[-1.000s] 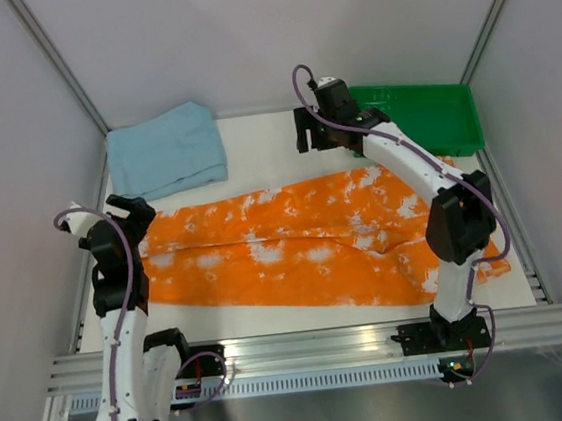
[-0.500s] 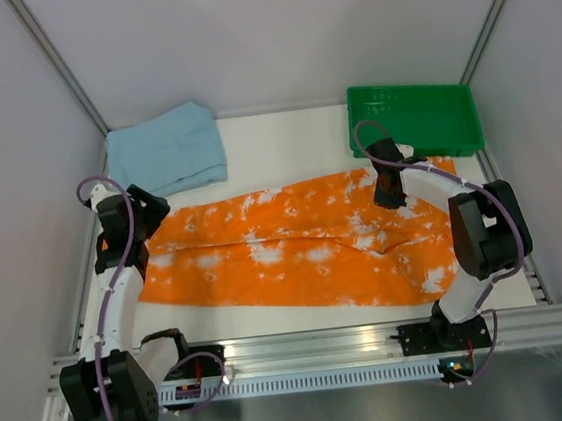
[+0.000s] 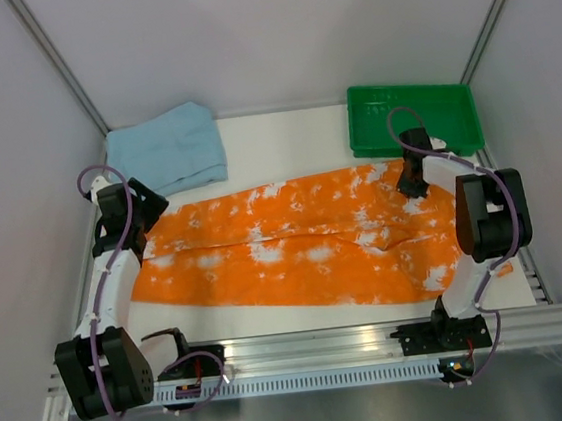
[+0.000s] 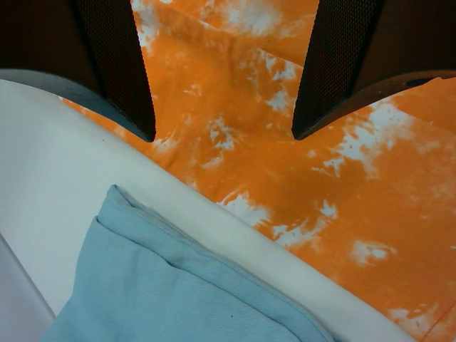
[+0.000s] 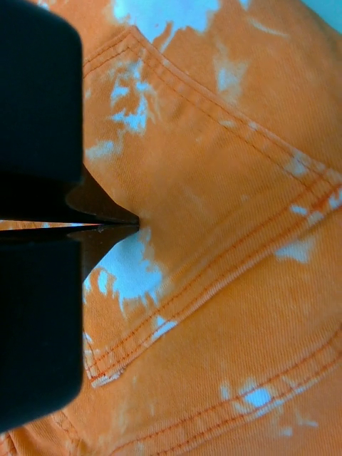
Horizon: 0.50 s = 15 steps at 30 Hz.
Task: Fold and stack the trousers
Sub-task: Flatten the trousers out
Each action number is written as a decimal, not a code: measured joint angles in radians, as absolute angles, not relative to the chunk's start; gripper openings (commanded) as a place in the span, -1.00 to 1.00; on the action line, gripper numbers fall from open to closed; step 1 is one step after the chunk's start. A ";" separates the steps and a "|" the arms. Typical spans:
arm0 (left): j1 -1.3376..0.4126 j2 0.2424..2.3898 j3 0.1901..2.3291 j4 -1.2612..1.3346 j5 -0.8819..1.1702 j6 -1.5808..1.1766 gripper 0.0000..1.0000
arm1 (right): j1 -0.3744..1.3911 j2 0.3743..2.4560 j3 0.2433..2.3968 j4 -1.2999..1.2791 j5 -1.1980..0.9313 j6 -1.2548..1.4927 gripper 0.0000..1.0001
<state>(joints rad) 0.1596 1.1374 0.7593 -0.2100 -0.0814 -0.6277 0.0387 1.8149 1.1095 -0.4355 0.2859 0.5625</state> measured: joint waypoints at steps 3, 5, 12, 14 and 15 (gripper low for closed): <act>0.160 1.139 0.764 -0.226 -0.081 -0.628 0.68 | -0.023 1.813 1.104 -0.408 0.278 0.567 -1.00; 0.160 1.143 0.772 -0.238 -0.081 -0.628 0.68 | -0.060 1.808 1.097 -0.394 0.278 0.569 -0.99; 0.160 1.153 0.793 -0.265 -0.086 -0.628 0.68 | -0.175 1.767 1.052 -0.369 0.305 0.526 -0.87; 0.160 1.153 0.807 -0.297 -0.096 -0.628 0.71 | -0.194 1.765 1.044 -0.365 0.321 0.509 -0.89; 0.160 1.153 0.817 -0.319 -0.101 -0.629 0.72 | -0.203 1.765 1.039 -0.359 0.318 0.503 -0.92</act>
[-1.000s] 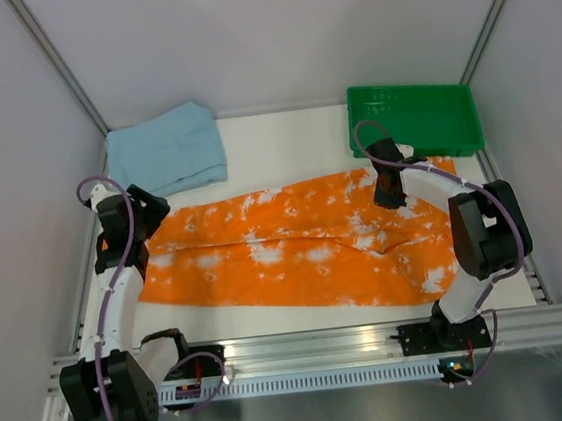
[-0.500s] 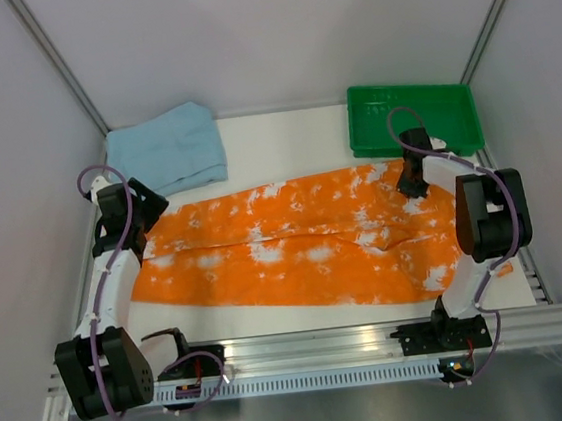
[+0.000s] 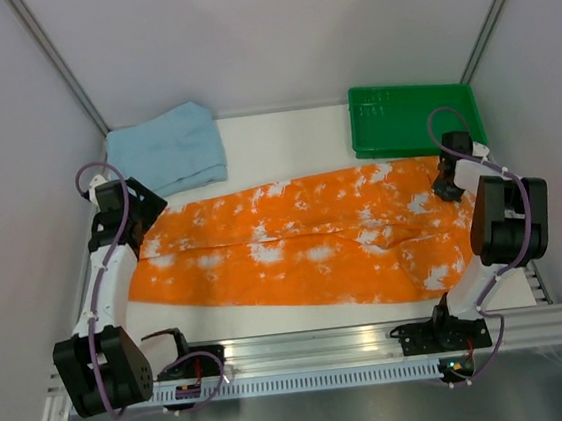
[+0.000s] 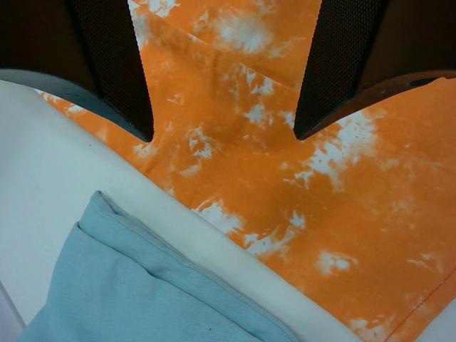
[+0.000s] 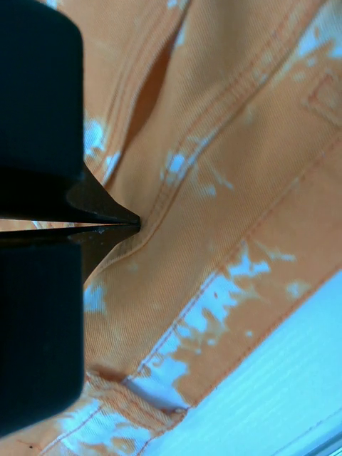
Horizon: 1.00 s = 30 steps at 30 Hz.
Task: Fold and stack the trousers
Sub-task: Flatten the trousers out
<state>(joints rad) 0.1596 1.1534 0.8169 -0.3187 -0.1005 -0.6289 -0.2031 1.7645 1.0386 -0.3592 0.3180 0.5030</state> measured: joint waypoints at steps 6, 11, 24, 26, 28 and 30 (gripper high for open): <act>0.163 1.153 0.875 -0.487 -0.151 -0.714 0.46 | -0.265 1.727 0.988 -0.307 0.237 0.481 -0.95; 0.191 1.159 0.863 -0.653 -0.147 -0.875 -0.07 | -0.282 1.675 0.940 -0.284 0.212 0.466 -1.00; 0.195 1.137 0.627 -0.688 -0.044 -1.109 -0.77 | -0.405 1.610 0.853 -0.232 0.089 0.472 -1.00; 0.195 1.123 0.576 -0.638 -0.043 -1.139 -0.84 | -0.407 1.597 0.848 -0.232 0.078 0.467 -1.00; 0.195 1.131 0.519 -0.570 -0.043 -1.176 -0.95 | -0.408 1.574 0.845 -0.236 0.067 0.466 -0.99; 0.195 1.157 0.498 -0.543 -0.043 -1.198 -0.95 | -0.408 1.541 0.845 -0.240 0.059 0.467 -0.99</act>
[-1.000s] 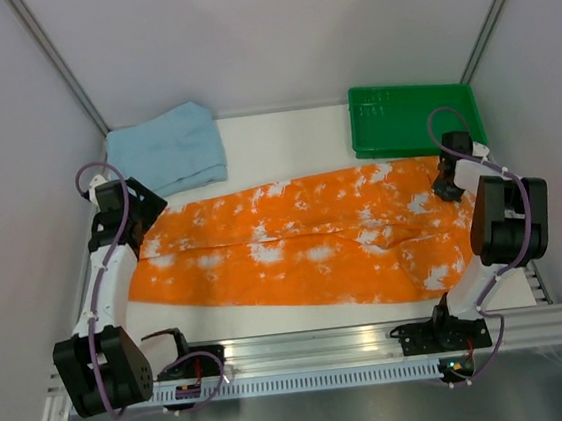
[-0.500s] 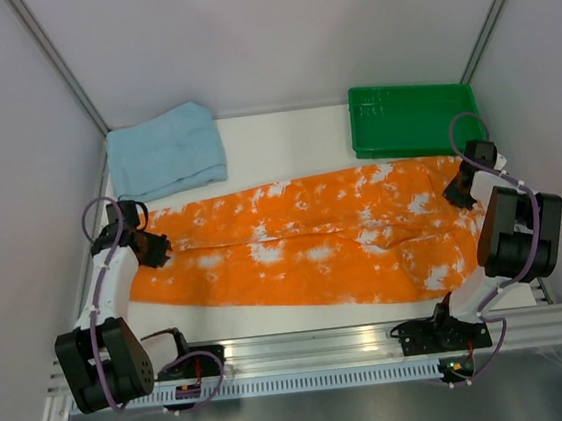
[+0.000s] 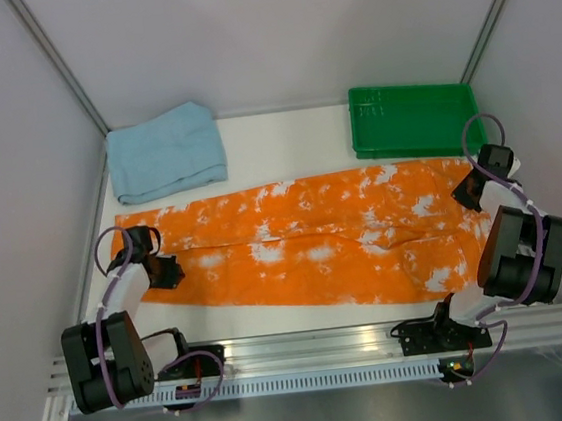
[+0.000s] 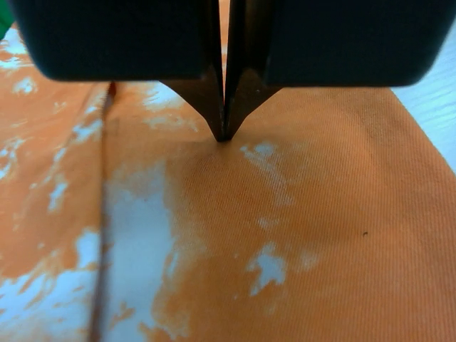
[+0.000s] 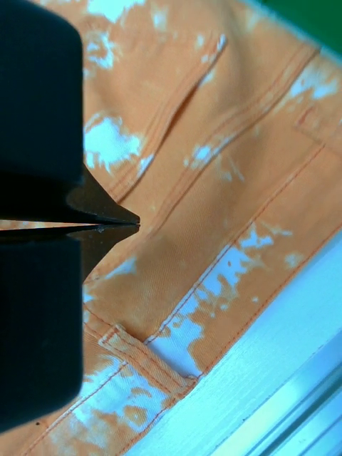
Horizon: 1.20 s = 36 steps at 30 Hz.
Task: Fold and stack the trousers
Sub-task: Flatten the trousers out
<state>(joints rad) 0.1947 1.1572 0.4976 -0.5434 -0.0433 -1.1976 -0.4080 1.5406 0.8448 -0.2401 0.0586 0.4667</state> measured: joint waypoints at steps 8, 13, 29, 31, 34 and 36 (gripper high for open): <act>0.194 1.223 0.533 -0.559 -0.056 -1.304 -0.95 | -0.398 1.436 0.854 -0.243 -0.003 0.475 -0.96; 0.197 1.140 0.529 -0.749 -0.162 -1.413 -0.95 | -0.390 1.434 0.865 -0.247 -0.019 0.481 -0.90; 0.202 1.071 0.679 -0.862 -0.181 -1.183 -0.44 | -0.290 1.435 0.902 -0.260 -0.085 0.462 -0.99; 0.202 1.061 0.740 -0.794 -0.177 -1.113 -0.15 | -0.227 1.435 0.926 -0.258 -0.098 0.454 -0.99; 0.202 1.049 0.774 -0.704 -0.184 -1.056 0.06 | -0.149 1.435 0.953 -0.243 -0.115 0.452 -0.99; 0.202 1.062 0.762 -0.656 -0.180 -1.053 -0.25 | -0.130 1.436 0.958 -0.237 -0.116 0.458 -0.99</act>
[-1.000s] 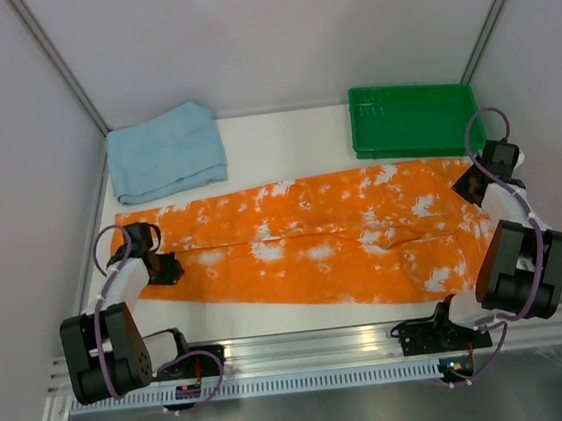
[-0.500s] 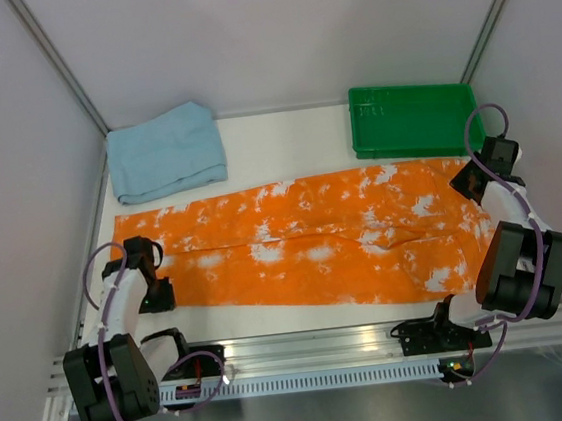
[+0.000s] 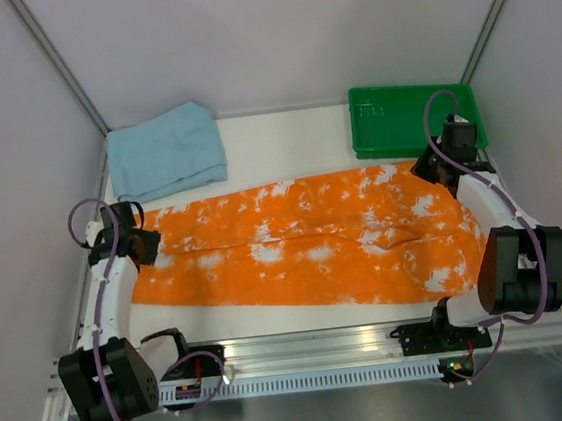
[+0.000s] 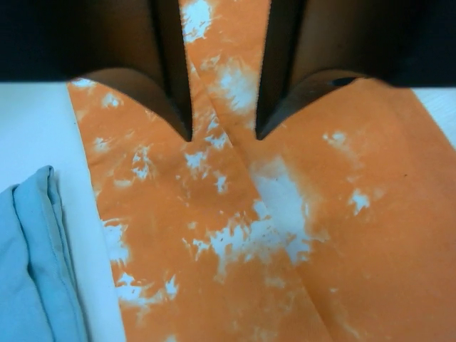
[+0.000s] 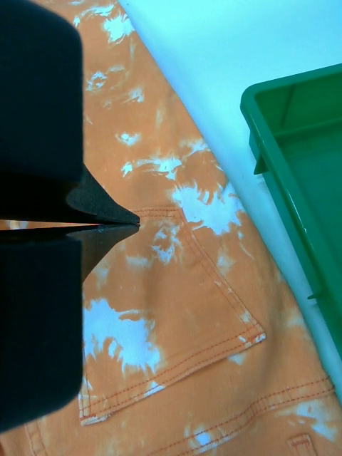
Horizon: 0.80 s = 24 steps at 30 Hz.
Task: Fold and stack the trousers
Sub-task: Flatten the trousers out
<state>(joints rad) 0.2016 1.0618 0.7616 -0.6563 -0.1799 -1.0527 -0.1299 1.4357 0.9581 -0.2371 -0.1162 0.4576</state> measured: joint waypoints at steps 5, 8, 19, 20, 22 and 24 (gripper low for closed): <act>0.202 1.158 0.652 -0.566 -0.147 -1.107 -0.95 | -0.108 1.449 0.959 -0.237 -0.112 0.484 -0.99; 0.202 1.221 0.568 -0.514 -0.123 -1.139 -0.95 | -0.069 1.465 0.965 -0.239 -0.106 0.496 -0.99; 0.205 1.273 0.537 -0.420 -0.103 -1.281 -0.95 | 0.098 1.551 1.028 -0.241 -0.081 0.530 -0.99; 0.206 1.274 0.537 -0.430 -0.104 -1.311 -0.95 | 0.102 1.560 1.036 -0.241 -0.077 0.532 -1.00; 0.206 1.277 0.548 -0.469 -0.109 -1.362 -0.95 | 0.106 1.578 1.048 -0.240 -0.071 0.533 -0.99; 0.206 1.291 0.572 -0.523 -0.115 -1.396 -0.95 | 0.108 1.597 1.060 -0.240 -0.068 0.536 -0.99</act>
<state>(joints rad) 0.2058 1.2911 0.5716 -0.5228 -0.1154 -1.3964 0.1078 1.5967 1.0595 -0.2398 -0.0681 0.5358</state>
